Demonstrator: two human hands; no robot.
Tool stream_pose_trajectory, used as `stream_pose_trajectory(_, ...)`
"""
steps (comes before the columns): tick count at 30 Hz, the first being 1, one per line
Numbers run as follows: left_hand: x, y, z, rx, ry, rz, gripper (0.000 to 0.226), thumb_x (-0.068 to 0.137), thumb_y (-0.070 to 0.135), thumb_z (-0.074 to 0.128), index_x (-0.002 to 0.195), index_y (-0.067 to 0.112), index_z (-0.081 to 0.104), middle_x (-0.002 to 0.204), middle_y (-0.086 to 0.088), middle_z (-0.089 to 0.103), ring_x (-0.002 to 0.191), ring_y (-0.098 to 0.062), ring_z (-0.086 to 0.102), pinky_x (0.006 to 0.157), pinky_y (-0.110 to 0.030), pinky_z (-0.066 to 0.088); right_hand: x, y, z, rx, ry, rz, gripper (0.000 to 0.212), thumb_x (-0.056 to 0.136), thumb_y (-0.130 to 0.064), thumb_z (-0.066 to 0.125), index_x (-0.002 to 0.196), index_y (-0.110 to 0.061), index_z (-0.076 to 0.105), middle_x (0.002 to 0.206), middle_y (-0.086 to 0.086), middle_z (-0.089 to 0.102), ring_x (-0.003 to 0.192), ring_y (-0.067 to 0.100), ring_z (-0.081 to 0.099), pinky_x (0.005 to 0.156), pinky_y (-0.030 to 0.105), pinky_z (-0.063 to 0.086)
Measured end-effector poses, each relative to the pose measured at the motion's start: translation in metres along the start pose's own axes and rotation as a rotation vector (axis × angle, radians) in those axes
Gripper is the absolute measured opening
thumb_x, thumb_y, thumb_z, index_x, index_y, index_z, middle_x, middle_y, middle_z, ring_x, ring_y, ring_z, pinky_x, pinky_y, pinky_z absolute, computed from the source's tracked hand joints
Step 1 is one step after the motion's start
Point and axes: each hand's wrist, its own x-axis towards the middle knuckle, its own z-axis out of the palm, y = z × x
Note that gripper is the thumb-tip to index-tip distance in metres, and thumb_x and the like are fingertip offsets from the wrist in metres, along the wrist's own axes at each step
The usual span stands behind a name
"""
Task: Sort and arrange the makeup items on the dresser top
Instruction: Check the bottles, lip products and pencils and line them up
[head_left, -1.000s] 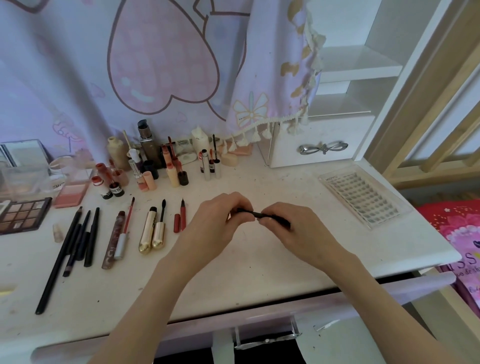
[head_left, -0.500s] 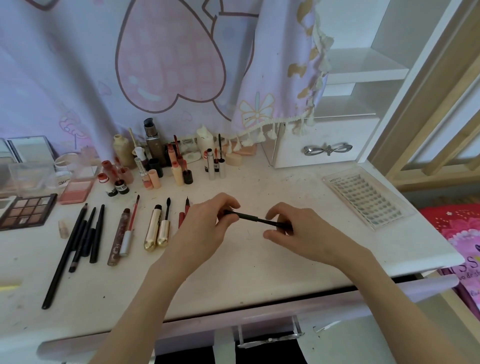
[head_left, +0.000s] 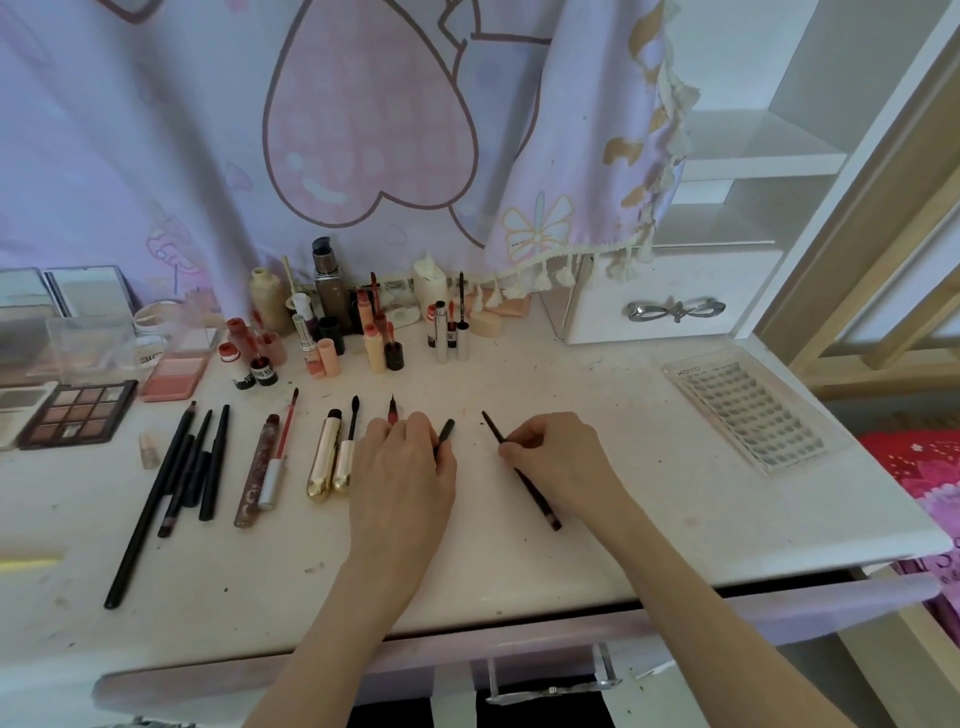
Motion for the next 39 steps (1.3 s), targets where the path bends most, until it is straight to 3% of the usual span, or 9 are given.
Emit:
stream_pose_trajectory(6, 0.001, -0.005, 0.005, 0.08, -0.021, -0.007, 0.023, 0.074, 0.017, 0.073, 0.065, 0.009, 0.053, 0.054, -0.004, 0.054, 0.069, -0.025, 0.049, 0.057, -0.038, 0.045, 0.016, -0.019, 0.024, 0.003, 0.034, 0.006, 0.019, 0.086, -0.025, 0.061, 0.096, -0.013, 0.072, 0.099, 0.003, 0.071, 0.092, 0.018, 0.063, 0.081, 0.028, 0.05)
stream_pose_trajectory(10, 0.002, -0.008, 0.009, 0.117, -0.04, 0.081, 0.015, 0.078, 0.021, 0.07, 0.069, 0.01, 0.065, 0.061, -0.003, 0.061, 0.072, -0.024, 0.051, 0.061, -0.038, 0.047, 0.02, -0.023, 0.03, 0.072, 0.042, -0.037, 0.019, 0.088, -0.015, 0.055, 0.089, -0.007, 0.072, 0.08, 0.008, 0.069, 0.079, 0.026, 0.066, 0.082, 0.039, 0.053)
stream_pose_trajectory(13, 0.001, -0.013, 0.01, 0.064, -0.033, 0.131, 0.009, 0.082, 0.017, 0.065, 0.077, 0.011, 0.069, 0.068, -0.001, 0.065, 0.076, -0.023, 0.051, 0.064, -0.038, 0.048, 0.015, -0.018, 0.028, 0.184, 0.0, -0.091, 0.025, 0.09, -0.001, 0.046, 0.096, -0.006, 0.07, 0.084, 0.005, 0.067, 0.076, 0.019, 0.064, 0.084, 0.031, 0.053)
stream_pose_trajectory(16, -0.003, -0.016, 0.006, 0.021, -0.024, 0.184, 0.009, 0.084, 0.013, 0.061, 0.081, 0.011, 0.07, 0.072, 0.001, 0.067, 0.077, -0.022, 0.051, 0.063, -0.037, 0.05, 0.004, -0.005, 0.023, -0.052, -0.031, -0.302, 0.034, 0.091, 0.0, 0.04, 0.104, -0.008, 0.07, 0.107, 0.004, 0.069, 0.098, 0.014, 0.06, 0.09, 0.012, 0.037)
stream_pose_trajectory(18, -0.005, -0.017, 0.003, 0.014, -0.018, 0.229, 0.013, 0.081, 0.016, 0.059, 0.081, 0.011, 0.071, 0.075, 0.002, 0.068, 0.076, -0.022, 0.052, 0.062, -0.035, 0.052, -0.002, 0.002, 0.023, -0.202, -0.058, -0.444, 0.041, 0.086, -0.007, 0.035, 0.107, -0.008, 0.07, 0.114, 0.002, 0.068, 0.111, 0.017, 0.057, 0.096, 0.017, 0.034)
stream_pose_trajectory(26, -0.007, -0.026, 0.0, 0.062, -0.029, 0.282, 0.02, 0.082, 0.021, 0.057, 0.089, 0.01, 0.072, 0.084, 0.002, 0.071, 0.079, -0.024, 0.056, 0.064, -0.034, 0.052, 0.005, 0.018, 0.03, -0.402, -0.111, -0.615, 0.051, 0.082, -0.017, 0.028, 0.11, -0.008, 0.069, 0.115, 0.003, 0.068, 0.107, 0.029, 0.063, 0.092, 0.038, 0.043)
stream_pose_trajectory(31, -0.003, -0.029, -0.003, 0.086, -0.13, 0.275, 0.041, 0.084, 0.034, 0.038, 0.094, 0.012, 0.071, 0.09, 0.003, 0.07, 0.083, -0.023, 0.056, 0.066, -0.038, 0.052, 0.003, 0.022, 0.027, -0.353, -0.075, -0.649, 0.046, 0.086, -0.018, 0.031, 0.115, -0.008, 0.066, 0.121, 0.006, 0.064, 0.113, 0.025, 0.06, 0.097, 0.031, 0.04)
stream_pose_trajectory(35, 0.002, -0.018, -0.002, 0.089, -0.135, 0.288, 0.045, 0.084, 0.041, 0.038, 0.105, 0.015, 0.067, 0.1, 0.002, 0.067, 0.093, -0.022, 0.055, 0.074, -0.036, 0.051, 0.001, 0.031, 0.005, -0.285, 0.118, -0.58, 0.033, 0.091, -0.012, 0.049, 0.121, -0.011, 0.062, 0.126, 0.002, 0.06, 0.118, 0.013, 0.051, 0.099, 0.014, 0.025)
stream_pose_trajectory(39, 0.016, 0.015, 0.013, 0.002, -0.216, 0.393, 0.048, 0.087, 0.042, 0.036, 0.119, 0.016, 0.059, 0.111, 0.0, 0.062, 0.1, -0.022, 0.054, 0.08, -0.036, 0.05, 0.009, 0.067, -0.04, -0.377, 0.462, -0.425, 0.031, 0.075, -0.019, 0.06, 0.102, -0.007, 0.07, 0.105, 0.009, 0.07, 0.097, 0.031, 0.065, 0.091, 0.039, 0.043)
